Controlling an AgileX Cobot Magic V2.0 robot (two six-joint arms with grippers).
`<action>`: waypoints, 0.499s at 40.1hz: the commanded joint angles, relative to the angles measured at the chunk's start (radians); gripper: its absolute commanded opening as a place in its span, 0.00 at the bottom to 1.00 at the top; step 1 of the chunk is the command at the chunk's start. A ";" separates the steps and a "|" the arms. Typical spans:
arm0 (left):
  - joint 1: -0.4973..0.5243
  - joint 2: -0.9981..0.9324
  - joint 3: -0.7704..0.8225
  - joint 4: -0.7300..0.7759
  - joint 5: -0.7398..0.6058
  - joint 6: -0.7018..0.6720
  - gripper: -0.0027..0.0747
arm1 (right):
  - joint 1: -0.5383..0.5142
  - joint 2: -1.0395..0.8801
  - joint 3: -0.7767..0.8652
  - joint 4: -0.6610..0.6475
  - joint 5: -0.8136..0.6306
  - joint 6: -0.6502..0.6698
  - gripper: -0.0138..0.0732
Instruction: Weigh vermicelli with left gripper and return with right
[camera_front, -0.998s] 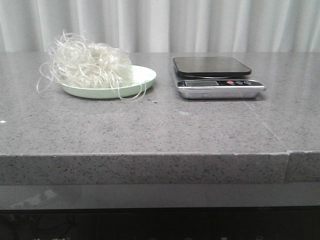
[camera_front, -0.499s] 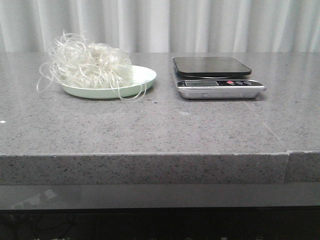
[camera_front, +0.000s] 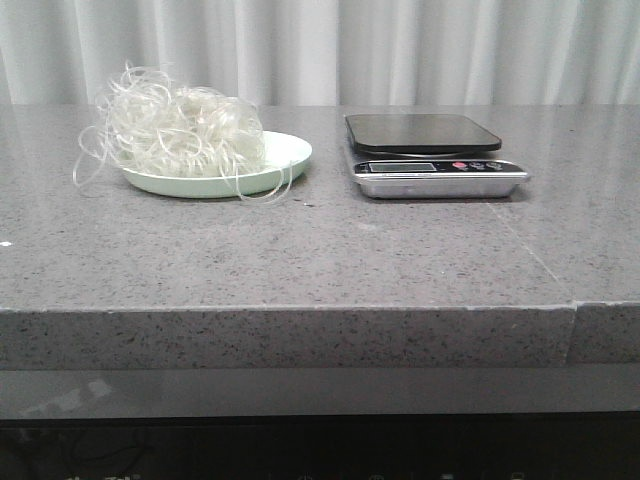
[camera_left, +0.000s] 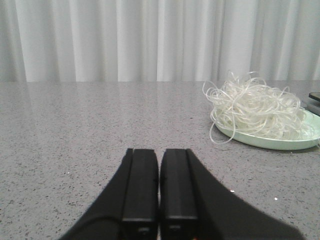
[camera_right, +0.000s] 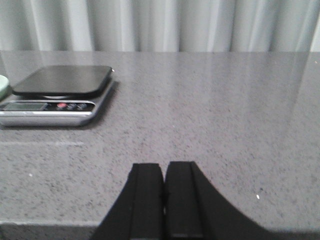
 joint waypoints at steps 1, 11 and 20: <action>0.002 -0.024 0.037 -0.006 -0.083 0.002 0.24 | -0.011 -0.014 0.008 -0.010 -0.141 0.001 0.34; 0.002 -0.024 0.037 -0.006 -0.083 0.002 0.24 | -0.010 -0.014 0.022 -0.010 -0.205 0.009 0.34; 0.002 -0.024 0.037 -0.006 -0.083 0.002 0.24 | -0.009 -0.014 0.022 -0.010 -0.213 0.015 0.34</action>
